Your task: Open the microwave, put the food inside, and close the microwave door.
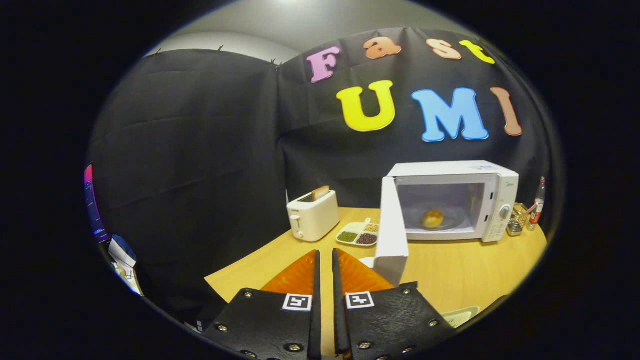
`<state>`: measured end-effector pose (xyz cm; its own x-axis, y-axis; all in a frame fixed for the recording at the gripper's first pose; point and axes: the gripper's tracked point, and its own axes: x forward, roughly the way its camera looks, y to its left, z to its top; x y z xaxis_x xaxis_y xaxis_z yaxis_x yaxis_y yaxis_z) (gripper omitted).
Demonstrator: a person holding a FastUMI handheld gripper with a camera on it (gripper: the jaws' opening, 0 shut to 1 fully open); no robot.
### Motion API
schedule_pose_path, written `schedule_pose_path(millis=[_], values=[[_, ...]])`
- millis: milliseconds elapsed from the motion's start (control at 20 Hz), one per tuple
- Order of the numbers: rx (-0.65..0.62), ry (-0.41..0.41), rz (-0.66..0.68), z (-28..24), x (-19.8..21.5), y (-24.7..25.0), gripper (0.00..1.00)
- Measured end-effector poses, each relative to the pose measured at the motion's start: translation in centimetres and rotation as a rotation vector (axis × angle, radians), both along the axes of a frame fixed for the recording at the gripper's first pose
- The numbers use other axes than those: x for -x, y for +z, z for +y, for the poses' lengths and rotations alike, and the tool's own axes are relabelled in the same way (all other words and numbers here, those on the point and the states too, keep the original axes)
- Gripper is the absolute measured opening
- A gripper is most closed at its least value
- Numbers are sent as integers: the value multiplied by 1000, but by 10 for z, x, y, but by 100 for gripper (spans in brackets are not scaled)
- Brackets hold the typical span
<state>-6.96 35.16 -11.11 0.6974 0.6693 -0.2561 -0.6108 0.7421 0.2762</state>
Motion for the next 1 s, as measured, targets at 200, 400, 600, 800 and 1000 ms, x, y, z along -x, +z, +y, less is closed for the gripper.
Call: schedule_pose_path(millis=[200,400,600,800,1000], values=[[41,83,31,20,-1,-25,11],[72,75,67,17,-14,-43,11],[99,71,73,8,-20,-49,3],[103,33,85,-12,-29,-56,3],[114,-42,105,-44,-45,-63,3]])
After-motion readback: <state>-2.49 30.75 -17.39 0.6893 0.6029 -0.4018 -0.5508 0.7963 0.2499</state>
